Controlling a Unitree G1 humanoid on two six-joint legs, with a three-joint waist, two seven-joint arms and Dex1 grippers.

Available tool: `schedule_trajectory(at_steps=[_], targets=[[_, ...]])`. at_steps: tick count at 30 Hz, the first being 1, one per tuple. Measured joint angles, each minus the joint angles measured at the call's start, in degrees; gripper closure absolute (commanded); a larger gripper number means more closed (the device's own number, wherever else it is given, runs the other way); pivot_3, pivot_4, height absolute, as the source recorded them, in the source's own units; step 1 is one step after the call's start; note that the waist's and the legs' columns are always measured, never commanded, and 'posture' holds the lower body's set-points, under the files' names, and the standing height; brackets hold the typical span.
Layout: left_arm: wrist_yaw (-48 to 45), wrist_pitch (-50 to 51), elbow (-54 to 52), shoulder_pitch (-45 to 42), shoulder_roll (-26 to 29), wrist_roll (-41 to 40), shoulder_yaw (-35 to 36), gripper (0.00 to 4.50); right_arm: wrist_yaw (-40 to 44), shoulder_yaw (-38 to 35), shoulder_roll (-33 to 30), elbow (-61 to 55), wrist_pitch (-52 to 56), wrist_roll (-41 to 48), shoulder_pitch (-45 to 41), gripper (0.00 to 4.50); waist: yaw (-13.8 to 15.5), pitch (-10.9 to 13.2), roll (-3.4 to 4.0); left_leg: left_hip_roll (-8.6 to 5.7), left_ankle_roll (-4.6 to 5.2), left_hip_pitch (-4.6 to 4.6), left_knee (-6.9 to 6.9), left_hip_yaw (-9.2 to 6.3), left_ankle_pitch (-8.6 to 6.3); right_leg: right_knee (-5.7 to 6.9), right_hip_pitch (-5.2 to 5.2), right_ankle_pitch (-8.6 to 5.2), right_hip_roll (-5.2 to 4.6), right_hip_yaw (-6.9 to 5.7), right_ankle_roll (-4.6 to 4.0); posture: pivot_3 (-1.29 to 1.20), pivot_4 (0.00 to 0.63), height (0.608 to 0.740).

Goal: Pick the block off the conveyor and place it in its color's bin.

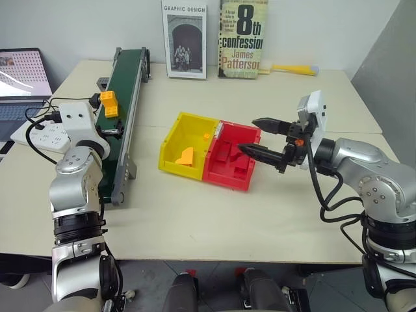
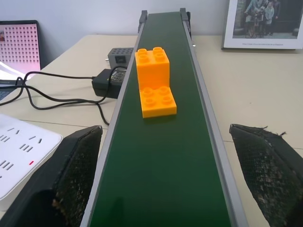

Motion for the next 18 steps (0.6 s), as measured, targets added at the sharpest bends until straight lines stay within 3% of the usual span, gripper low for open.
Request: schedule_trajectory(at_steps=[16,18], targets=[[1.32,0.87,-1.39,1.48,-0.67,-0.01,0.02,0.00,-0.10,0.01,-0.62,-0.22,0.05,0.07,0.17,0.00,0.00,0.00,0.00,0.00,0.00,0.01,0.00,0.00,0.00,0.00,0.00,0.00,0.00,0.00,0.00,0.00,0.150,0.740],[1.65,1.45,-1.39,1.48,-0.93,-0.20,0.08,0.29,-0.09,0.01,-0.86,-0.23,0.16,0.15,0.16,0.00,0.00,0.00,0.00,0.00,0.00,0.00,0.00,-0.01,0.00,0.00,0.01,0.00,0.00,0.00,0.00,0.00,0.150,0.740]])
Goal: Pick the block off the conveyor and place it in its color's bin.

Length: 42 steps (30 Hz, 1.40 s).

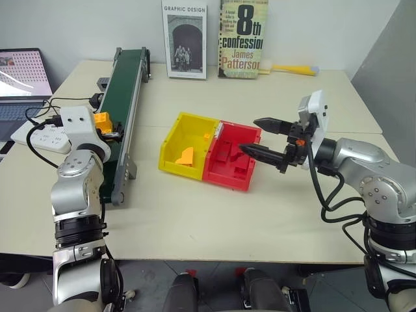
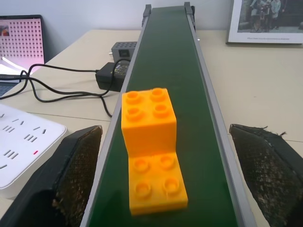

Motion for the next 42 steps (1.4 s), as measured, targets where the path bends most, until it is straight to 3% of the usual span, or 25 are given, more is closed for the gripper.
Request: schedule_trajectory(at_steps=[9,14,17,22,28,29,31,40,42], targets=[[2.40,6.94,-1.83,-0.01,-1.39,-2.79,2.47,2.06,0.15,-0.01,-1.15,-0.49,1.26,1.09,-0.11,0.00,0.00,0.00,0.00,0.00,0.00,0.00,0.00,-0.03,0.00,-0.02,0.03,0.00,0.00,-0.03,0.00,0.00,0.150,0.740],[-0.56,9.17,-6.06,-0.34,-0.36,-3.21,-0.78,2.94,0.24,0.10,-4.01,-1.91,2.27,1.51,-0.10,0.00,0.22,0.00,0.00,-0.03,0.00,0.00,0.01,-0.11,0.00,-0.08,0.09,0.00,-0.02,-0.09,0.00,0.00,0.150,0.740],[-7.46,10.64,-7.33,-2.81,2.30,-4.42,-5.68,2.96,0.12,1.42,-9.69,-4.45,3.18,-0.75,0.56,0.00,0.35,0.00,0.00,-0.04,-0.01,-0.03,0.02,-0.17,0.00,-0.13,0.10,0.00,-0.01,-0.16,0.00,0.00,0.150,0.740],[-26.56,11.05,-7.40,-12.50,6.77,-7.51,-17.72,2.96,-0.60,2.22,-12.60,-9.30,6.18,-1.09,1.03,0.00,0.12,0.01,0.01,-0.09,-0.01,-0.02,-0.02,-0.13,0.01,-0.16,0.11,-0.01,0.00,-0.12,0.01,0.00,0.150,0.740],[-41.43,4.38,4.58,-17.14,6.56,-2.83,-31.64,2.96,-2.59,2.25,-14.27,-14.61,10.29,0.34,1.14,0.00,-0.46,0.01,0.02,-0.01,0.01,0.08,-0.02,0.01,-0.01,-0.13,0.10,-0.01,0.13,0.05,0.01,0.00,0.150,0.740],[-42.89,2.89,7.81,-17.68,6.33,-1.57,-32.95,2.25,-3.19,2.11,-14.35,-15.01,11.11,0.46,1.14,0.00,-0.49,0.01,0.02,0.01,0.01,0.06,-0.02,0.00,-0.01,-0.13,0.08,-0.01,0.15,0.03,0.01,0.00,0.150,0.740],[-43.87,0.20,11.48,-19.04,6.02,-0.39,-33.53,2.07,-4.13,1.94,-14.34,-15.35,12.21,0.87,1.14,0.00,-0.37,0.02,0.02,0.02,0.02,0.01,-0.02,-0.04,-0.01,-0.14,0.07,-0.01,0.16,-0.01,0.00,0.00,0.150,0.740],[-48.61,-3.11,18.21,-22.18,5.84,2.70,-33.64,0.20,-8.04,-1.58,-13.94,-17.35,15.11,3.13,2.71,0.00,-0.05,0.02,0.03,-0.03,0.03,-0.05,0.00,-0.04,-0.01,-0.17,0.07,-0.02,0.11,0.00,0.01,0.00,0.150,0.740],[-50.47,-3.11,17.72,-22.52,6.92,2.65,-33.45,0.10,-7.73,-1.66,-14.04,-17.10,14.90,3.35,2.69,0.00,-0.06,0.02,0.03,-0.03,0.03,-0.05,0.00,-0.04,-0.01,-0.18,0.07,-0.02,0.12,0.00,0.01,0.00,0.150,0.740]])
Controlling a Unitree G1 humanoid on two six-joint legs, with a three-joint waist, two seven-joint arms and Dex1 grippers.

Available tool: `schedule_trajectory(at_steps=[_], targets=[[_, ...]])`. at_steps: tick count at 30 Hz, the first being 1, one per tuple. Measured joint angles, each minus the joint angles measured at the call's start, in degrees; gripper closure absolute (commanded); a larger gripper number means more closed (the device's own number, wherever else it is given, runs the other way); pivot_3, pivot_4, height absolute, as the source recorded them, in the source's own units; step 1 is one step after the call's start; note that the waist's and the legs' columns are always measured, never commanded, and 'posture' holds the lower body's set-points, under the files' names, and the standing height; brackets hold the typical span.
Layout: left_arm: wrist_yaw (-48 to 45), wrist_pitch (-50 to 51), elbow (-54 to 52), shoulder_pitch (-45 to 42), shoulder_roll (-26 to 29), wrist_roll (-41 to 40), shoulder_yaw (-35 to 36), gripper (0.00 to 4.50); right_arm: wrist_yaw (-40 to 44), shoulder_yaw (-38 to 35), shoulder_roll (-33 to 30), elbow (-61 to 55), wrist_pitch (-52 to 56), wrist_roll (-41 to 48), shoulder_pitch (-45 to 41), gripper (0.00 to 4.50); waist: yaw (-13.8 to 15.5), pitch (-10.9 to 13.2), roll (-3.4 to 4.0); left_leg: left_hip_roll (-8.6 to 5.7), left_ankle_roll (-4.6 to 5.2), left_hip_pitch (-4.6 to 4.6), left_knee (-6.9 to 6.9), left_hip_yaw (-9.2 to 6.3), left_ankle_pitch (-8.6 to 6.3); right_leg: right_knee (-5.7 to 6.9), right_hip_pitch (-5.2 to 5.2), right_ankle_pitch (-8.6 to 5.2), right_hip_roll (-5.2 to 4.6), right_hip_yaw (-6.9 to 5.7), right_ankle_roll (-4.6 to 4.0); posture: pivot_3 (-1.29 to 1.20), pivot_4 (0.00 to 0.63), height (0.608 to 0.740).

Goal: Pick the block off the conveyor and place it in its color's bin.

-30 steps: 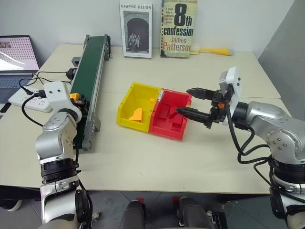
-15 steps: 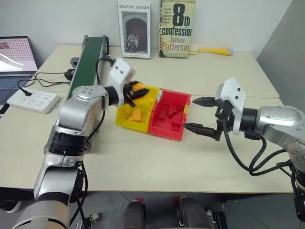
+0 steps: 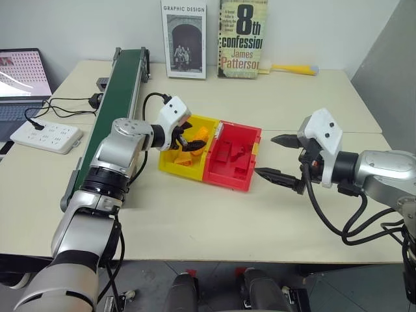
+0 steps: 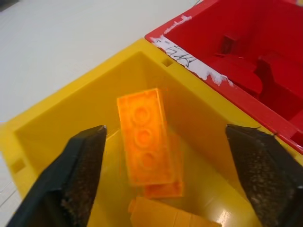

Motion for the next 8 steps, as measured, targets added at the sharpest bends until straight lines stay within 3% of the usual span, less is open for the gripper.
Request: schedule_trajectory(at_steps=[3,8], targets=[[-4.56,0.08,-2.48,0.25,3.80,-0.15,0.33,0.10,1.97,0.17,-1.31,2.18,-1.26,-0.25,-0.03,0.00,-0.16,0.02,0.00,0.01,0.00,-0.02,0.00,0.03,0.00,0.01,-0.05,0.00,0.01,0.02,0.00,0.00,0.150,0.740],[-15.70,-0.01,-11.24,4.30,16.49,-2.16,3.29,0.10,9.18,0.72,-6.10,11.26,-7.45,-4.01,-0.28,0.00,-0.46,0.04,0.03,0.09,0.00,0.06,-0.06,0.16,0.00,0.04,-0.10,0.00,0.04,0.11,-0.01,0.00,0.150,0.740]])
